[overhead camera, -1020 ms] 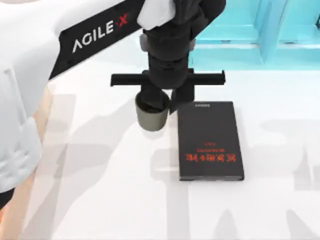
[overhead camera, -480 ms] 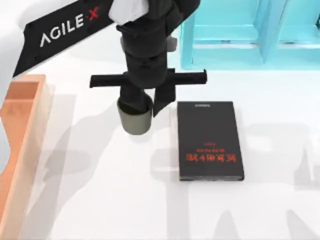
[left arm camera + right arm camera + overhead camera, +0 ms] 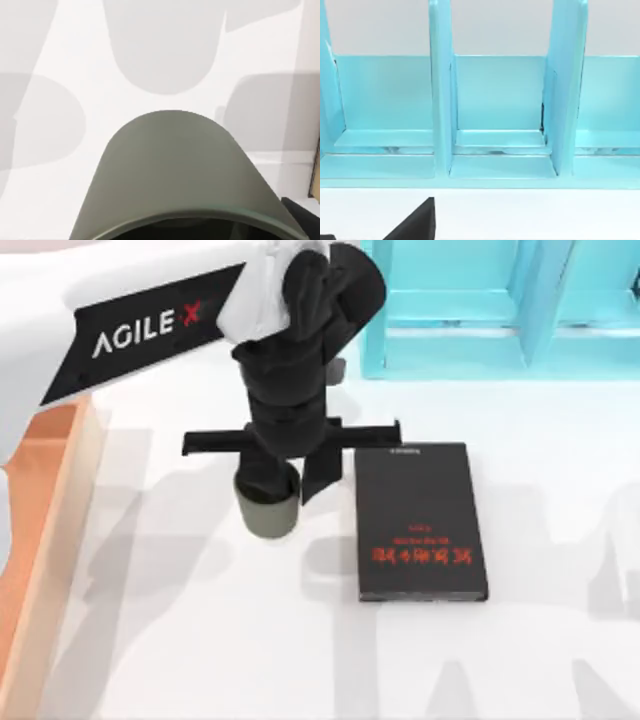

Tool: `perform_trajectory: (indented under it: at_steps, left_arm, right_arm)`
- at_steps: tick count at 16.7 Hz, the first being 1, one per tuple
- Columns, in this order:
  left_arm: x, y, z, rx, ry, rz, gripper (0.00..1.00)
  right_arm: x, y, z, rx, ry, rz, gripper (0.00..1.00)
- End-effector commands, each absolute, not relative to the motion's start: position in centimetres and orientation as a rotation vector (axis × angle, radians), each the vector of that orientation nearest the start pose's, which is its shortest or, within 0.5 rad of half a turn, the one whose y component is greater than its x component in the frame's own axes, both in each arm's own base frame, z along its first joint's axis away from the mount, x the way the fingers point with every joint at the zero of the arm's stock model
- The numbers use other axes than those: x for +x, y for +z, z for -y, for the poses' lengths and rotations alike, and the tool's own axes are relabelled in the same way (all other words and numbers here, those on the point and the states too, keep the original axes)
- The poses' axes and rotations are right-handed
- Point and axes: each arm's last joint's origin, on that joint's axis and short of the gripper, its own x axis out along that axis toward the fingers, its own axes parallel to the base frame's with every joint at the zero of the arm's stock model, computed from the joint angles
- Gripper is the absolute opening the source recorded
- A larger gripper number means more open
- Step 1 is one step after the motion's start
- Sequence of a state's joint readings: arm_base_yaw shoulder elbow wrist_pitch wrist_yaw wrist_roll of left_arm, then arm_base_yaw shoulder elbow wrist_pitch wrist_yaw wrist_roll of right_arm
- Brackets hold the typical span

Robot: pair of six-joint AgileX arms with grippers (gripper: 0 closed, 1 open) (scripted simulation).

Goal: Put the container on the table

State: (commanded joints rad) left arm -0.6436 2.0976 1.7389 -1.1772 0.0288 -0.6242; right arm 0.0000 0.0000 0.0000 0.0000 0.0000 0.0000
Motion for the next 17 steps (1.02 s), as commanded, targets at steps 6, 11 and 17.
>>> perform_trajectory:
  at_steps: [6,11,17]
  left_arm:
    - [33.10,18.43,24.29,-0.022,-0.044,-1.564,0.00]
    - [33.10,18.43,24.29,-0.022,-0.044,-1.564,0.38]
    - [33.10,18.43,24.29,-0.022,-0.044,-1.564,0.83]
  right_arm:
    - [10.57,16.00,0.12,0.000,0.000,0.000,1.00]
    - [10.57,16.00,0.12,0.000,0.000,0.000,1.00]
    - [10.57,16.00,0.12,0.000,0.000,0.000,1.00]
